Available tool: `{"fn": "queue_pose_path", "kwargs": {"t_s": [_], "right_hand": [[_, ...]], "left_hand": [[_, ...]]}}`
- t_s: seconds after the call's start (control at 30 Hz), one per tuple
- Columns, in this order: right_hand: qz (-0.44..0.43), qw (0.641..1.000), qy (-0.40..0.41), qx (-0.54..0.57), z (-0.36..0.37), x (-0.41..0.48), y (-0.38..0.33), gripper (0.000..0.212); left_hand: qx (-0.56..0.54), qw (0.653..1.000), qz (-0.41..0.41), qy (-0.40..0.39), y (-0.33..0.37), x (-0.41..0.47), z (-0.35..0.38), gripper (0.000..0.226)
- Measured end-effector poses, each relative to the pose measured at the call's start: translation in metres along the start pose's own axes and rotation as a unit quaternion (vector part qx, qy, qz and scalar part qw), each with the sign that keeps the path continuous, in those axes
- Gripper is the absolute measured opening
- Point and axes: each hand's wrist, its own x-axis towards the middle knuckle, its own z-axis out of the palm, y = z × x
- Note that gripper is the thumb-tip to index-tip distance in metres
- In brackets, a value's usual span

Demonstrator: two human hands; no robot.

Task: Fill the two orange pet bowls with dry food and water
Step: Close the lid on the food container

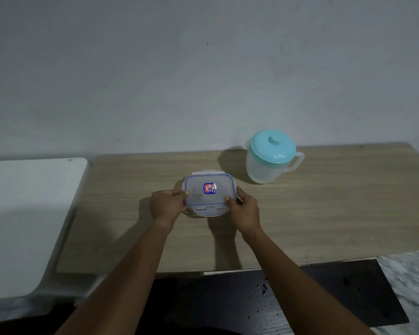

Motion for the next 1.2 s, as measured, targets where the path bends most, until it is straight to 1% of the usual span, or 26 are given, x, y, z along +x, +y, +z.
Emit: {"fn": "queue_pose_path", "kwargs": {"t_s": [0.17, 0.3, 0.4, 0.47, 0.5, 0.53, 0.57, 0.6, 0.63, 0.67, 0.7, 0.73, 0.77, 0.8, 0.83, 0.87, 0.93, 1.03, 1.1, 1.2], "right_hand": [[0.024, 0.999, -0.024, 0.040, 0.000, 0.003, 0.006, 0.031], [0.030, 0.997, -0.028, 0.058, 0.001, 0.004, 0.004, 0.029], [0.035, 0.998, -0.033, 0.044, 0.000, 0.006, 0.005, 0.026], [0.031, 0.999, -0.043, 0.003, -0.003, 0.012, 0.006, 0.025], [0.026, 0.998, -0.053, -0.029, -0.005, 0.015, 0.003, 0.029], [0.011, 0.996, -0.067, -0.060, -0.008, 0.021, -0.001, 0.037], [-0.010, 0.992, -0.088, -0.093, -0.011, 0.026, -0.005, 0.048], [-0.035, 0.984, -0.116, -0.134, -0.015, 0.031, -0.012, 0.065], [-0.060, 0.967, -0.153, -0.193, -0.018, 0.038, -0.019, 0.088], [-0.084, 0.939, -0.201, -0.267, -0.019, 0.045, -0.025, 0.112], [-0.099, 0.899, -0.251, -0.345, -0.019, 0.052, -0.032, 0.128], [-0.106, 0.856, -0.292, -0.413, -0.018, 0.057, -0.040, 0.136], [-0.110, 0.819, -0.316, -0.465, -0.017, 0.062, -0.046, 0.139], [-0.115, 0.793, -0.325, -0.503, -0.014, 0.065, -0.051, 0.139], [-0.116, 0.779, -0.323, -0.525, -0.012, 0.066, -0.055, 0.136], [-0.117, 0.775, -0.317, -0.534, -0.009, 0.069, -0.057, 0.133], [-0.119, 0.779, -0.306, -0.535, -0.006, 0.071, -0.058, 0.127], [-0.129, 0.785, -0.295, -0.529, -0.006, 0.072, -0.053, 0.121], [-0.141, 0.787, -0.288, -0.527, -0.006, 0.070, -0.051, 0.121], [-0.143, 0.789, -0.293, -0.521, -0.006, 0.071, -0.048, 0.123]], "left_hand": [[0.003, 0.999, -0.022, -0.027, 0.005, 0.001, -0.003, 0.028], [0.006, 0.998, -0.050, -0.048, 0.012, -0.003, -0.006, 0.019], [0.032, 0.996, -0.054, -0.058, 0.015, -0.003, -0.008, 0.031], [0.086, 0.994, -0.039, -0.055, 0.019, -0.006, -0.008, 0.034], [0.144, 0.989, -0.010, -0.043, 0.022, -0.009, -0.009, 0.033], [0.215, 0.975, 0.039, -0.031, 0.026, -0.012, -0.011, 0.034], [0.277, 0.956, 0.093, -0.024, 0.032, -0.016, -0.011, 0.040], [0.320, 0.936, 0.145, -0.042, 0.038, -0.018, -0.011, 0.054], [0.348, 0.915, 0.182, -0.091, 0.043, -0.018, -0.011, 0.073], [0.378, 0.892, 0.198, -0.150, 0.048, -0.015, -0.010, 0.093], [0.426, 0.859, 0.202, -0.200, 0.052, -0.011, -0.007, 0.112], [0.476, 0.824, 0.200, -0.233, 0.053, -0.006, -0.005, 0.125], [0.518, 0.795, 0.197, -0.246, 0.054, -0.001, -0.002, 0.133], [0.547, 0.777, 0.193, -0.245, 0.055, 0.003, -0.001, 0.137], [0.565, 0.767, 0.192, -0.238, 0.054, 0.006, 0.001, 0.139], [0.575, 0.760, 0.198, -0.229, 0.054, 0.008, 0.002, 0.138], [0.586, 0.750, 0.222, -0.210, 0.052, 0.012, 0.004, 0.130], [0.591, 0.744, 0.250, -0.187, 0.050, 0.013, 0.005, 0.119], [0.590, 0.746, 0.253, -0.177, 0.047, 0.011, 0.005, 0.115], [0.566, 0.764, 0.254, -0.178, 0.040, 0.007, 0.004, 0.120]]}}
